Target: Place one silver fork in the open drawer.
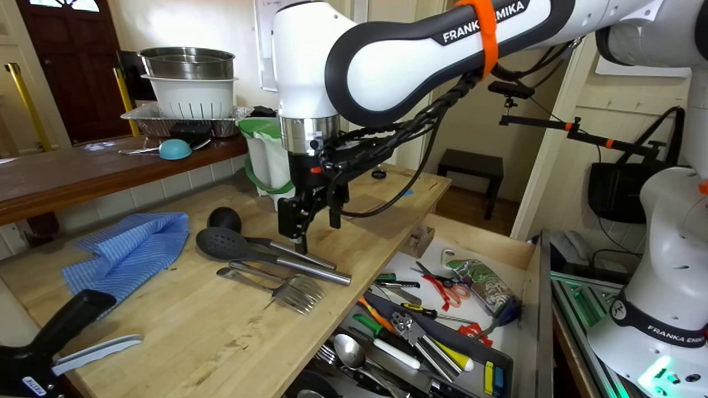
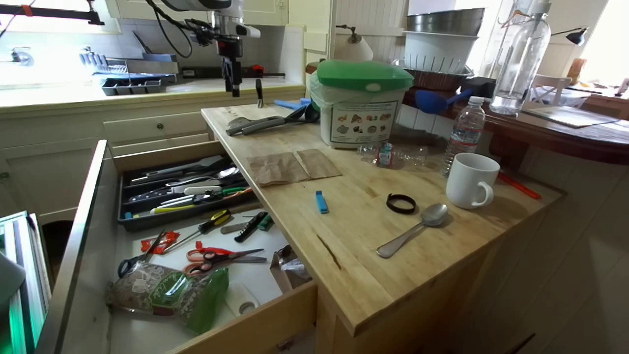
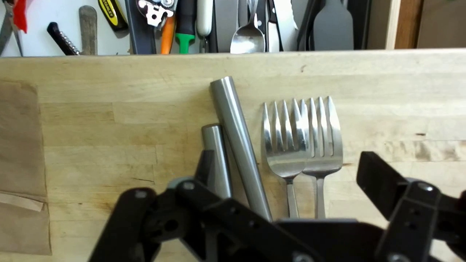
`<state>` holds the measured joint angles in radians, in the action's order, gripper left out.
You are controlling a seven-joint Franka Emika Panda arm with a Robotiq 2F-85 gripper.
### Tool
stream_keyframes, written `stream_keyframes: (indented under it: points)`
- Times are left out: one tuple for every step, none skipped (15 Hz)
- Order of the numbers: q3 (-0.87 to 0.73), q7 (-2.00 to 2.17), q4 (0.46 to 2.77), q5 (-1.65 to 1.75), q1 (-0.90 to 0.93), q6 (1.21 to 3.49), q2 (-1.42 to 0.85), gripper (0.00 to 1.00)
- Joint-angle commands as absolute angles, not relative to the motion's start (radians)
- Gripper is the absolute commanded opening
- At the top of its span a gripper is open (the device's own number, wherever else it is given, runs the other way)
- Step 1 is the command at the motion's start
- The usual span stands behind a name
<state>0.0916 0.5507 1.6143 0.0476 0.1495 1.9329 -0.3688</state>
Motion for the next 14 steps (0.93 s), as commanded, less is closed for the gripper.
stream_keyframes:
  points:
    - [0.064, 0.569, 1.572, 0.006, 0.159, 2.004, -0.422, 1.00]
    - [0.060, 0.555, 1.556, 0.005, 0.159, 2.015, -0.440, 1.00]
    - [0.059, 0.545, 1.542, 0.002, 0.159, 2.015, -0.456, 1.00]
    - [0.056, 0.542, 1.528, 0.003, 0.161, 2.018, -0.472, 1.00]
    - [0.055, 0.541, 1.512, 0.002, 0.163, 2.010, -0.489, 1.00]
    - [0.054, 0.537, 1.501, 0.003, 0.165, 2.008, -0.502, 1.00]
    - [0.052, 0.537, 1.490, 0.009, 0.169, 2.009, -0.516, 1.00]
    - [0.054, 0.523, 1.479, 0.007, 0.168, 2.014, -0.529, 1.00]
    - [0.055, 0.513, 1.463, 0.007, 0.170, 2.014, -0.546, 1.00]
    - [0.055, 0.502, 1.445, 0.011, 0.174, 2.009, -0.563, 1.00]
    - [0.054, 0.491, 1.430, 0.013, 0.178, 2.003, -0.577, 0.98]
    - [0.055, 0.479, 1.418, 0.013, 0.180, 2.003, -0.590, 0.95]
    - [0.058, 0.457, 1.406, 0.010, 0.179, 2.002, -0.602, 0.93]
    - [0.063, 0.429, 1.393, 0.002, 0.175, 1.999, -0.616, 0.94]
